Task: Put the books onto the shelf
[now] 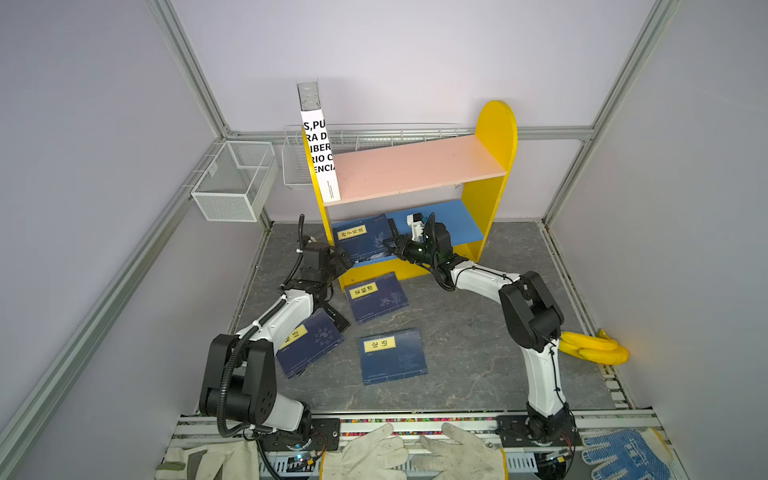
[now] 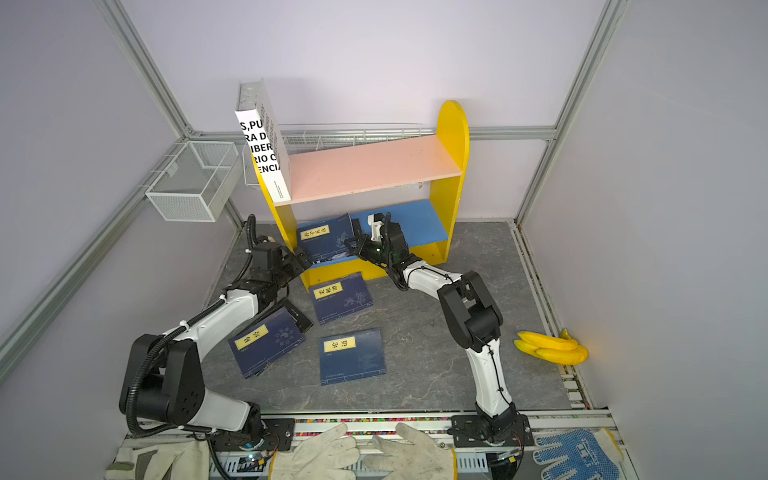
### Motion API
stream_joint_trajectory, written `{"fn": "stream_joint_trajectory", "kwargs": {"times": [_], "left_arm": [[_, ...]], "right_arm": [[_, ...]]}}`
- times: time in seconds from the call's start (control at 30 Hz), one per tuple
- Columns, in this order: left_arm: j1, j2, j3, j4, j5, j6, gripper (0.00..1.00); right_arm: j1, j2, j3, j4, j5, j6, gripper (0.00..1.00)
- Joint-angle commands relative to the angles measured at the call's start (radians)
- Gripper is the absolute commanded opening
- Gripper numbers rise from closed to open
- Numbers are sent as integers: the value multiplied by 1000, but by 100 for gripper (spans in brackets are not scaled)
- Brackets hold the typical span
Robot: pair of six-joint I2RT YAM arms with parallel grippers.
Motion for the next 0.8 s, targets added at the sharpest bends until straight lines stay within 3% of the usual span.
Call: {"fn": "stream_joint_trajectory", "kwargs": {"times": [0.0,0.3,0.6,0.77], "left_arm": [[-2,18,14,-49,-66,-32,95],[-1,-8,1,-68,-90,-40,95],[-1,-20,-4,-68,-92,-43,95],[-1,-22,-4,-76,-94,-46,95]], "right_arm": [[46,-9,16,-144,-25,-103,18],[38,-47,176,-479,98,-335,42],[35,-73,214,-645,244,-415,44],[32,-78,211,-677,288,-434,51]]}}
